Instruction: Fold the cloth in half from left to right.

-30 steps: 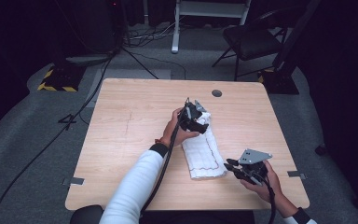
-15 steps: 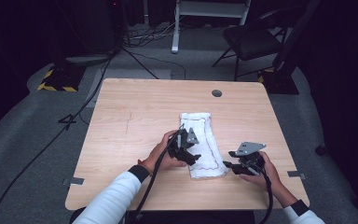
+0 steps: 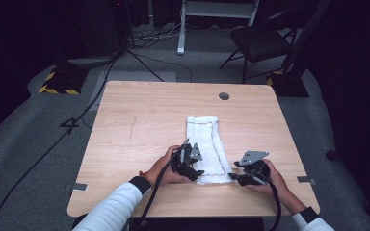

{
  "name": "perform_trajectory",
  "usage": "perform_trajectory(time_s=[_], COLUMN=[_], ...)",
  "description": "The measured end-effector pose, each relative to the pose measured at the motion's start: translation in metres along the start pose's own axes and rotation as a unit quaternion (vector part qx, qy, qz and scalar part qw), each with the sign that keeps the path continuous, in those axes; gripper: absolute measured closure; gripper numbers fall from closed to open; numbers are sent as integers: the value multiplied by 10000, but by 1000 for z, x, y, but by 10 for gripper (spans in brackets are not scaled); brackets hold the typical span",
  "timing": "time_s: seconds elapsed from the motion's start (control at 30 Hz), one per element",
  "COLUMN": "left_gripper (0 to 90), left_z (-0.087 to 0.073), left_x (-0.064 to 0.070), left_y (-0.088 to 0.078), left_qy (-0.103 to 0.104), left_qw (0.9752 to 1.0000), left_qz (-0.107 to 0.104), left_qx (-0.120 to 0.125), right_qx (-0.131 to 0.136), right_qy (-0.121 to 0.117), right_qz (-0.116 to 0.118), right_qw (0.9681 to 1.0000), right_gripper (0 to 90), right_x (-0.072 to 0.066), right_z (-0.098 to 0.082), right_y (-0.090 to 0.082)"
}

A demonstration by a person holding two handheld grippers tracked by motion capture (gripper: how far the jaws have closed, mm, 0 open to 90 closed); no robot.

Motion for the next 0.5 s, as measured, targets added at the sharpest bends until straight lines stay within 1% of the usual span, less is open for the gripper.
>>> perform_trajectory(time_s=[0.07,0.23,0.37,0.43,0.5], left_gripper=[275,275,275,275,274], left_z=[-3,-12,-19,-23,-26], left_x=[2,9,17,21,25], left_y=[-2,-10,-16,-18,-21], left_qy=[-129,-110,-221,-300,-316], left_qw=[9999,9999,9997,9995,9994], left_qz=[-29,-10,-23,2,12], left_qx=[10,11,67,125,133], right_qx=[-2,-15,-6,8,27], right_qy=[16,-17,-68,-52,-58], right_qz=[42,121,199,210,203], right_qw=[10000,9999,9998,9998,9998], right_gripper=[482,483,473,453,427], right_x=[-5,-21,-34,-38,-42], right_z=[-1,-1,-1,-2,-3], right_y=[0,-1,-2,-2,-3])
Point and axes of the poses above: each handheld gripper's, and its own axes: y roughly forward along the jaws, z roughly out of its top, x roughly to its right, the point moved 9 cm from there along y, roughly forward along the jaws, and after that the axes turned 4 degrees about y, right-handed, at the moved point
